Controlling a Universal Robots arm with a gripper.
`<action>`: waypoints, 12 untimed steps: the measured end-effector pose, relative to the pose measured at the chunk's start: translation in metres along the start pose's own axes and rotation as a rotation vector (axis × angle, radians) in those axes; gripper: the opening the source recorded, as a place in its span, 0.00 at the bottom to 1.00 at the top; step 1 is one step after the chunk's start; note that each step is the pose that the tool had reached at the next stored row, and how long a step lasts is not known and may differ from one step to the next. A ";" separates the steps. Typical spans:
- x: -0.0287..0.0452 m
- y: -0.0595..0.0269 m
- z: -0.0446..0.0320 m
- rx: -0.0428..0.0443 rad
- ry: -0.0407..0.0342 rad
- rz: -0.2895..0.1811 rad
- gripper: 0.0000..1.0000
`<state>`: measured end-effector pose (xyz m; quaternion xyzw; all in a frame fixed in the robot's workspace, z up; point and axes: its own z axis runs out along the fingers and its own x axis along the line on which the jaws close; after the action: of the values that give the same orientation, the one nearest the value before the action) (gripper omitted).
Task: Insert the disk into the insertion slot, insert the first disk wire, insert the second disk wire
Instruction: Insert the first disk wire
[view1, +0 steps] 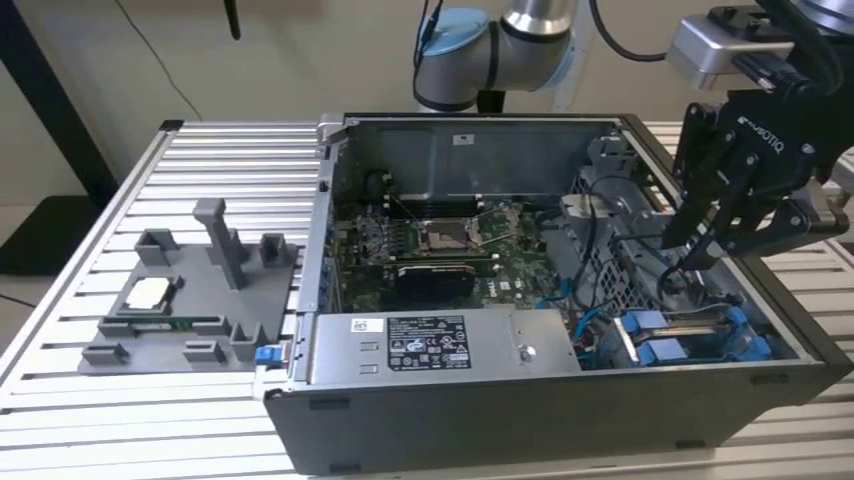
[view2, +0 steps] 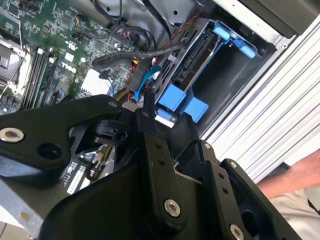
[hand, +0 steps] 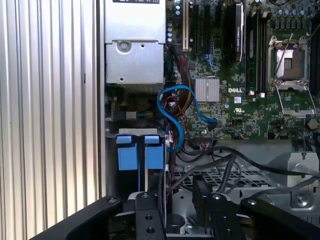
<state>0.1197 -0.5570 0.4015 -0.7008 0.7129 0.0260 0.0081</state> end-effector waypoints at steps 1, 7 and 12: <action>-0.0007 0.0000 0.0004 0.0000 -0.0008 0.000 0.40; -0.0026 0.0000 0.0021 0.0000 -0.0040 0.000 0.40; -0.0029 0.0000 0.0032 0.0005 -0.0050 0.000 0.40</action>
<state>0.1197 -0.5540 0.3985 -0.7008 0.7128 0.0276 0.0101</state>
